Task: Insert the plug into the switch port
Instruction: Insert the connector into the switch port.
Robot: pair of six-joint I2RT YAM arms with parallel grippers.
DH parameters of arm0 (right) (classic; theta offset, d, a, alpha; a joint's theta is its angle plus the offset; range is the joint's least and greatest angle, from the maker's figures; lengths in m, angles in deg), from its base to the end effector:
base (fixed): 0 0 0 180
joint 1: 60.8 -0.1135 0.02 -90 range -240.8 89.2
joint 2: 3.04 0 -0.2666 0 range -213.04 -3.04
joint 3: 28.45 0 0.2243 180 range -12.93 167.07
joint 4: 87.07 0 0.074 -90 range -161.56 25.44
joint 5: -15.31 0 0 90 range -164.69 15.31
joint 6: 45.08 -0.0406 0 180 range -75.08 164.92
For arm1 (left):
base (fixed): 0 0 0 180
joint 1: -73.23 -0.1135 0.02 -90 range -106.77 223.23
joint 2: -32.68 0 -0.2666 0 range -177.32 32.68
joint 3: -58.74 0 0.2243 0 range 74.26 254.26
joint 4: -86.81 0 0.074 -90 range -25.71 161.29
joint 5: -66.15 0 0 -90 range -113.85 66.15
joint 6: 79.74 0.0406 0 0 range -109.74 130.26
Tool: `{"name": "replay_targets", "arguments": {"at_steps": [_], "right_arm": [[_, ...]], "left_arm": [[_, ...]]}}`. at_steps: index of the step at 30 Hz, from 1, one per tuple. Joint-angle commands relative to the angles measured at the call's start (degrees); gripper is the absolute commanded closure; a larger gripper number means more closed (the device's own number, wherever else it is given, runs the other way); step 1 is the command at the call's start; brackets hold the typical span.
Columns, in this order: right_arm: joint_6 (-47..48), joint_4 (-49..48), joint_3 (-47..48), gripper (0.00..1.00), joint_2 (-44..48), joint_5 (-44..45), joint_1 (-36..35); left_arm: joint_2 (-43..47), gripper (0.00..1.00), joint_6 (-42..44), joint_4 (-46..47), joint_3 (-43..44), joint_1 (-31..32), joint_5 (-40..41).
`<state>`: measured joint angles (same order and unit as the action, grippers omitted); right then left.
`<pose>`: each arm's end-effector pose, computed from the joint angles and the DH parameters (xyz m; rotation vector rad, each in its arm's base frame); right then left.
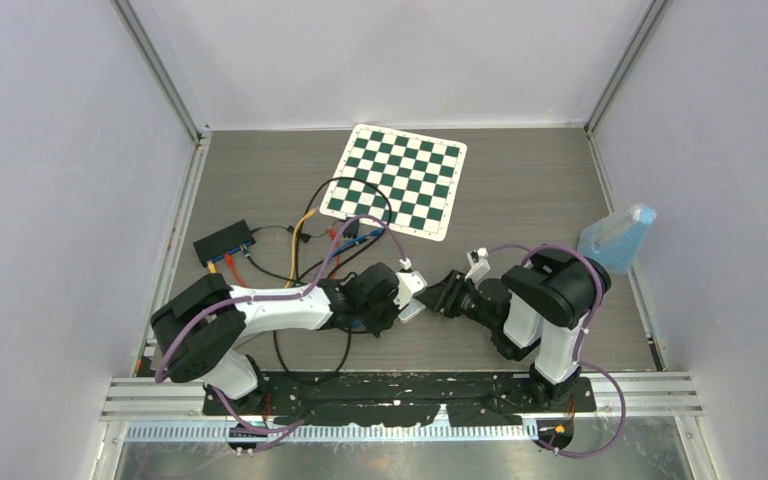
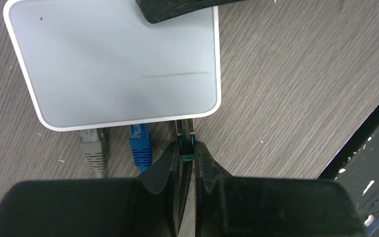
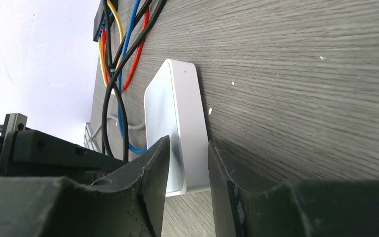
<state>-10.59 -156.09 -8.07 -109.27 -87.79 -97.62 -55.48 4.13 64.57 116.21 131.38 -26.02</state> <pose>0.1701 0.1389 0.1129 0.1622 2.0735 1.2744 0.1430 -0.2330 0.1741 1.1409 2.3010 -0.4993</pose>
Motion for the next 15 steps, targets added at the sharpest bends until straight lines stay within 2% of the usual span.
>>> {"name": "replay_targets", "arguments": {"at_steps": [1, 8, 11, 15], "right_arm": [[-3.5, 9.4, -2.7, 0.6, -4.5, -27.7, -8.5], [-3.1, 9.8, -2.2, 0.63, -5.2, -27.9, -8.5], [-3.7, 8.6, -2.8, 0.64, -5.5, -27.6, -8.7], [-5.8, 4.8, -3.8, 0.65, -6.6, -26.9, -9.2]], "left_arm": [[-4.6, 1.0, 9.3, 36.6, 4.5, -0.4, -0.9], [-4.8, 1.0, 12.4, 41.1, 4.0, -0.5, -4.5], [-5.7, 1.0, 13.8, 37.0, 7.2, -0.6, -3.4], [-7.3, 1.0, 8.1, 37.1, 8.5, -1.5, -5.0]]}}
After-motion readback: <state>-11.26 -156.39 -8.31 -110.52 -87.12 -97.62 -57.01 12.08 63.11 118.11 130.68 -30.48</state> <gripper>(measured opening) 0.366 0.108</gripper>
